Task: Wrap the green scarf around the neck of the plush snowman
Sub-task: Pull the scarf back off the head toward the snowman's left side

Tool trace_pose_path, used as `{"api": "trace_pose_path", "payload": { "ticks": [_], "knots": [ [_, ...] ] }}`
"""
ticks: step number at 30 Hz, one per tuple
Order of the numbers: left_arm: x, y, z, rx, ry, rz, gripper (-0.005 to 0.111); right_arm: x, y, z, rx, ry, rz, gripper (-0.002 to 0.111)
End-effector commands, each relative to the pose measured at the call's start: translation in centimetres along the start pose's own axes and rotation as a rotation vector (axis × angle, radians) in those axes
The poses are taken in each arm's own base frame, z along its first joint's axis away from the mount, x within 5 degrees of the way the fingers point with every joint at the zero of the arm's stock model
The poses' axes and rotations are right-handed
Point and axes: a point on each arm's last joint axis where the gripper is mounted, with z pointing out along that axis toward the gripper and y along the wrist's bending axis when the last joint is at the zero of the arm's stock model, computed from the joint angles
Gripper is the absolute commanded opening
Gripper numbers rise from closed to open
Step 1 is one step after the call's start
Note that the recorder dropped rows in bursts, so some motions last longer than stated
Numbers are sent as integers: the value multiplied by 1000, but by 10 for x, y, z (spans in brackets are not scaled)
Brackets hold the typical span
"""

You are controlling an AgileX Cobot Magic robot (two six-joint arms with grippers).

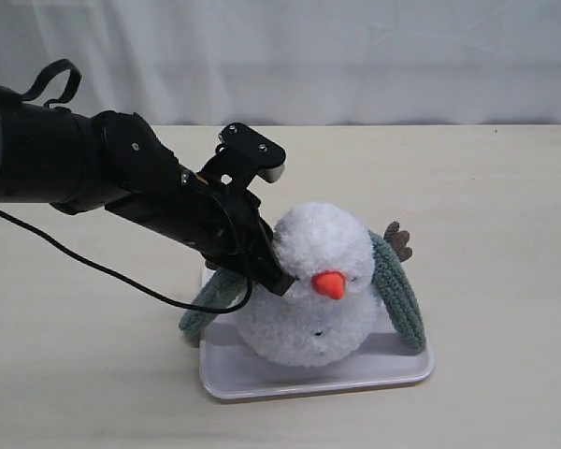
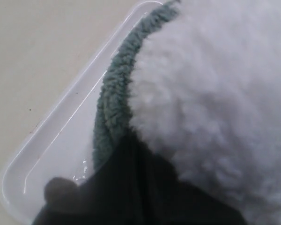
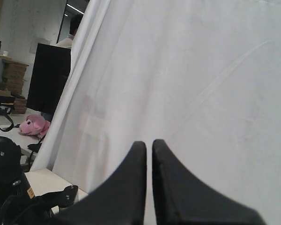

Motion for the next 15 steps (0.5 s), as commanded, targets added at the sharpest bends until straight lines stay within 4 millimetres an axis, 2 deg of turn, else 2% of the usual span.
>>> {"api": "trace_pose_path", "payload": {
  "ticks": [1,5,7,13,15],
  "knots": [
    [-1,1,0,-15,-13,-3,0,0,0,-1,5,-5,-16,4],
    [-4,1,-2,-23,-34,-19,0,0,0,-1,5,-5,-16,4],
    [-5,1,-4,-25,-44,-22,5,0,0,-1,5,-5,-16,4],
    [-14,-3,-23,-24,-94,-13,39,0,0,-1,4,-4,-16,4],
    [-18,-6,-34,-18,-114,-2,46,0,0,-1,4,-4,-16,4]
  ]
}}
